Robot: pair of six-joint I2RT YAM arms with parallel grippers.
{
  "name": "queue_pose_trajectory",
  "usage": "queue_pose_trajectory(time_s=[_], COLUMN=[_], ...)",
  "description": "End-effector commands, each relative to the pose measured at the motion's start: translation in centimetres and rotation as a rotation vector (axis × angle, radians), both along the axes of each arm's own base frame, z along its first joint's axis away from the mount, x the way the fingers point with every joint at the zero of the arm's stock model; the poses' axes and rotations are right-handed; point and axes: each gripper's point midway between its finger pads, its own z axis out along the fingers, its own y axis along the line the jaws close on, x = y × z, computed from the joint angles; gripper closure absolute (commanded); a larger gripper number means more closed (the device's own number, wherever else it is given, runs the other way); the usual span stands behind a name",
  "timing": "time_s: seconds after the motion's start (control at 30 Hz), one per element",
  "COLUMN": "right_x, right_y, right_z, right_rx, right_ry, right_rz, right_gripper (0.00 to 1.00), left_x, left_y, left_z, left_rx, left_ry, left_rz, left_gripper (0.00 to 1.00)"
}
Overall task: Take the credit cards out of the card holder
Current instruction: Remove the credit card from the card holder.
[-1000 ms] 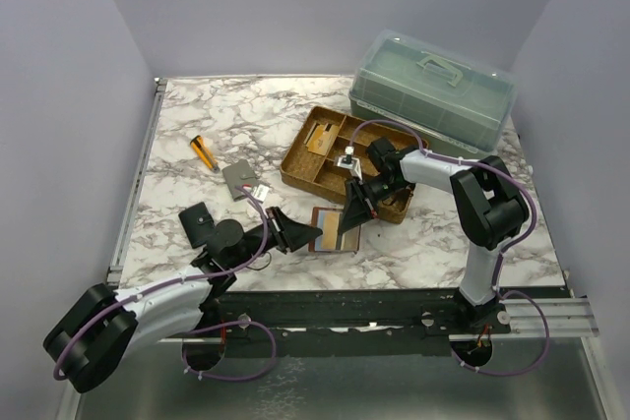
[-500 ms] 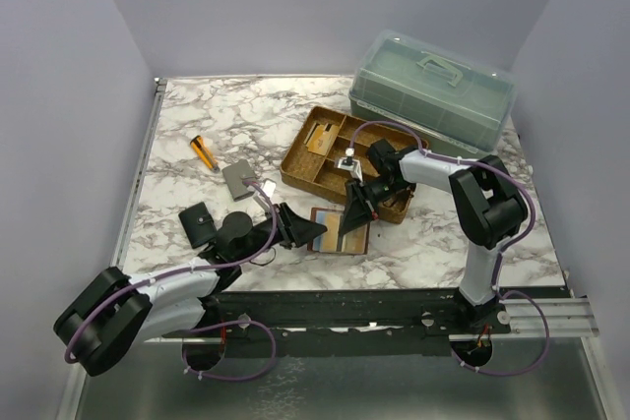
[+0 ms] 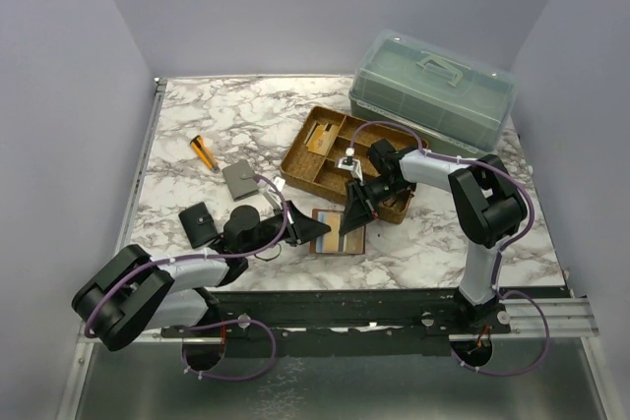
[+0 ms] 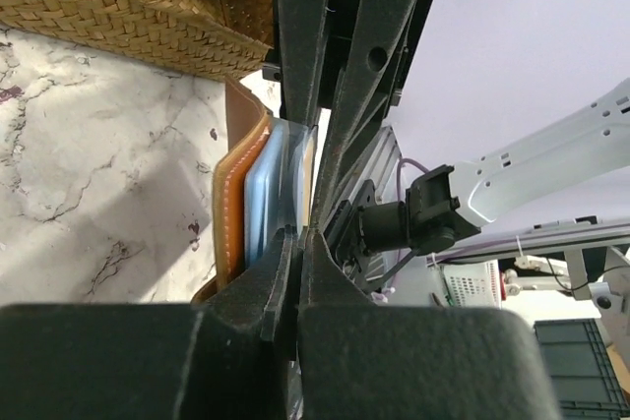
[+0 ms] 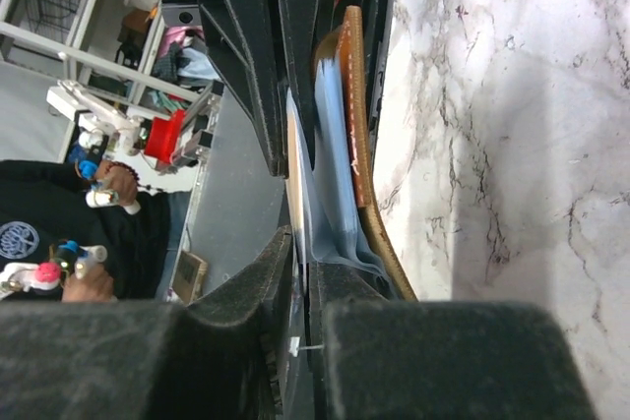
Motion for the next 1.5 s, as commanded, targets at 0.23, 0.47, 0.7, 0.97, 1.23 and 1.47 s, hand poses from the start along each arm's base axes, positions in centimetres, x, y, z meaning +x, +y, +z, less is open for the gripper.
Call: queue_pose_trajectory(time_s=[0.23,0.47,0.7,0.97,1.23,1.47], right_x=[0.0,0.0,0.3,1.1,1.2,3.0], right_y=[0.6,0.7,0.5,-0.3,-0.3,-1.6], right_z=[2.2,2.5,2.6,2.2,1.9,1.1], right_rx=[0.087,0.105,0.111,0.108,0.093,-0.054], right_ry=[0.079,0.132,0.131,0.106,0.078,-0.153], right_rz=[0.005,0.006,-0.005,-0.040,-0.039,-0.075], right_gripper=[0.70,0.79,0.96,1.00,1.00,1.00], left_x=[1.2,1.3,1.2,1.7,1.3,1.5], left_y=[1.2,1.0,0.9,3.7,4.4,5.9], left_z=[3.0,3.2,3.1,3.8,3.9,1.2], left_rx=[-0.092,-0.108,-0.119,-0.140,-0.151,-0.058], left_ry=[-0.073,-0.072,-0.070,-0.088,-0.082,0.007], left_rz=[0.112,0.107,0.105,0.181,0.183,0.231], left_gripper=[1.00,1.00,1.00,1.00,1.00,1.00])
